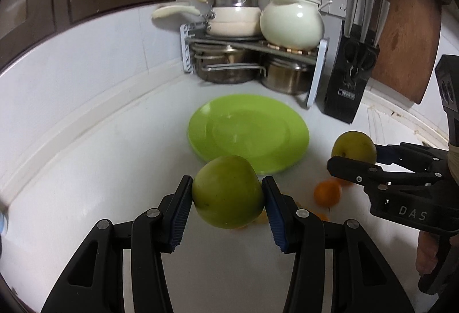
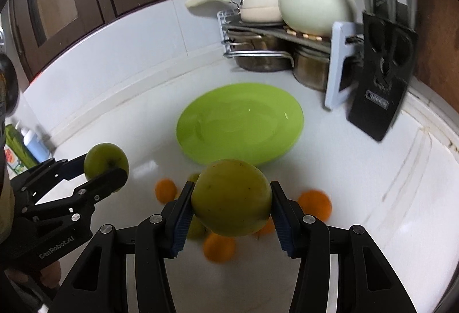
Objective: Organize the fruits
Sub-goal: 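Carry both held green fruits over the green plate with both tools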
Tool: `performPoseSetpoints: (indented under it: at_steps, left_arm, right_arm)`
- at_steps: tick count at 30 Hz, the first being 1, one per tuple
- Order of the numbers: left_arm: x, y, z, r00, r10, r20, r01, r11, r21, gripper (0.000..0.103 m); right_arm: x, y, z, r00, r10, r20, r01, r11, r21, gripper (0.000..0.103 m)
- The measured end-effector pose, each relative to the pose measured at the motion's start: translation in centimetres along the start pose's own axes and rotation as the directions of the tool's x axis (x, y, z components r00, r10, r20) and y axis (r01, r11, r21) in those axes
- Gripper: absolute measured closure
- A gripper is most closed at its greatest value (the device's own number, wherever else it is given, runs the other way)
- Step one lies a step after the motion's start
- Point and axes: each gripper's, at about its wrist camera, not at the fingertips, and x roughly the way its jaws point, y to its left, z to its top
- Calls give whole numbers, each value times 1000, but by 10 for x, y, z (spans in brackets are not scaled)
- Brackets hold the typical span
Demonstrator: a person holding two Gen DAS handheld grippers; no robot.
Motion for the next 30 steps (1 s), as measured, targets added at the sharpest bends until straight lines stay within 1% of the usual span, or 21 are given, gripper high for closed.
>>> performPoseSetpoints:
  at_steps: [3, 6, 10, 12, 16, 22, 26, 30]
  left_arm:
    - [10, 2, 15, 1000, -8, 0, 8, 1000, 5, 55]
    - [25, 3, 28, 1000, -16, -10, 16, 1000, 11, 55]
    - [50, 3, 46, 999, -36, -39, 37, 999, 17, 55]
    - [60, 3, 52, 998, -43, -53, 44, 999, 23, 55]
    - [88, 4, 66, 992, -73, -100, 76, 997, 32, 55]
    - [125, 4, 75, 980, -102, -172, 112, 993, 47, 55]
    - [144, 3, 71, 970, -112, -217, 128, 990, 58, 55]
    - [155, 2, 67, 965, -106, -239, 128, 989, 79, 54]
  right_arm:
    - [10, -4, 16, 1000, 5, 12, -4, 1000, -24, 51]
    - [22, -8, 31, 1000, -1, 4, 1, 999, -46, 51]
    - [44, -13, 50, 1000, 9, -25, -11, 996, -84, 51]
    - [53, -15, 56, 999, 5, -31, -8, 996, -90, 51]
    - [75, -21, 67, 997, 5, -74, -13, 994, -105, 51]
    - [100, -31, 79, 991, -2, -132, -13, 994, -109, 51]
    - [116, -37, 81, 984, -6, -181, -15, 994, -113, 51]
    - [127, -40, 80, 978, -14, -207, -10, 993, -117, 51]
